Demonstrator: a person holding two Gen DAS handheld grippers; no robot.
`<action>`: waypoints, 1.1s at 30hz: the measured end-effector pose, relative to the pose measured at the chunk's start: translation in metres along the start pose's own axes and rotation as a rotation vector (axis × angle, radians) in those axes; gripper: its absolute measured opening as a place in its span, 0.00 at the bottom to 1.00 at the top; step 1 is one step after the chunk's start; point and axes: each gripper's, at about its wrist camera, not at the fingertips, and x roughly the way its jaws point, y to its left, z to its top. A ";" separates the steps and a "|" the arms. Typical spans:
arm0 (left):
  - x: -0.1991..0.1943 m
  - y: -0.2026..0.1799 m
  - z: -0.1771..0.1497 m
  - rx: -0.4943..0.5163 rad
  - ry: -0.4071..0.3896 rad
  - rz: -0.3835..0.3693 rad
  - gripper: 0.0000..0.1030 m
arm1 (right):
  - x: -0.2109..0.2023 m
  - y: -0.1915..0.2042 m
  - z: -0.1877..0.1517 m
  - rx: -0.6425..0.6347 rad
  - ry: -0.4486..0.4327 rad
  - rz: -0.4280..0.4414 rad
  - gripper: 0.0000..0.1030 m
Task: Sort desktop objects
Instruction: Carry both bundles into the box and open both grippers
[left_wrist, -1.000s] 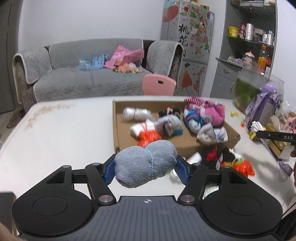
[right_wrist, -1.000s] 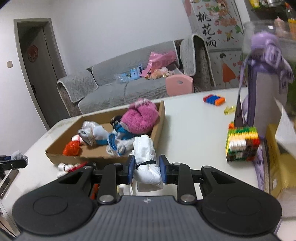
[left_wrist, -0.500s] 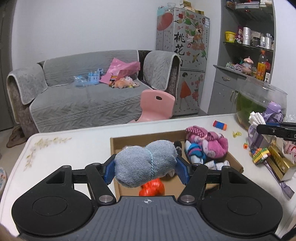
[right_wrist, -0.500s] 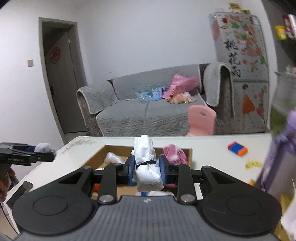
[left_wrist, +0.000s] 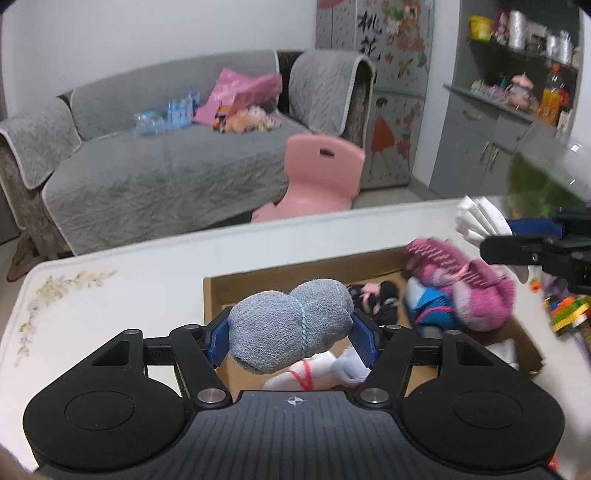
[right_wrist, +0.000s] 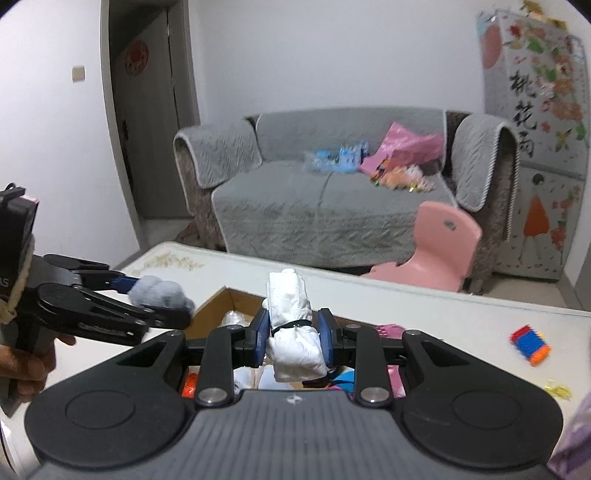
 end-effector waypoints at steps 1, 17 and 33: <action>0.009 0.001 -0.001 0.003 0.013 0.004 0.68 | 0.009 -0.001 0.002 0.001 0.016 0.008 0.25; 0.069 0.021 -0.015 -0.021 0.095 0.010 0.68 | 0.096 0.023 0.008 -0.026 0.166 0.033 0.25; 0.078 0.018 -0.017 -0.015 0.096 0.000 0.69 | 0.139 0.030 -0.003 -0.055 0.281 0.009 0.26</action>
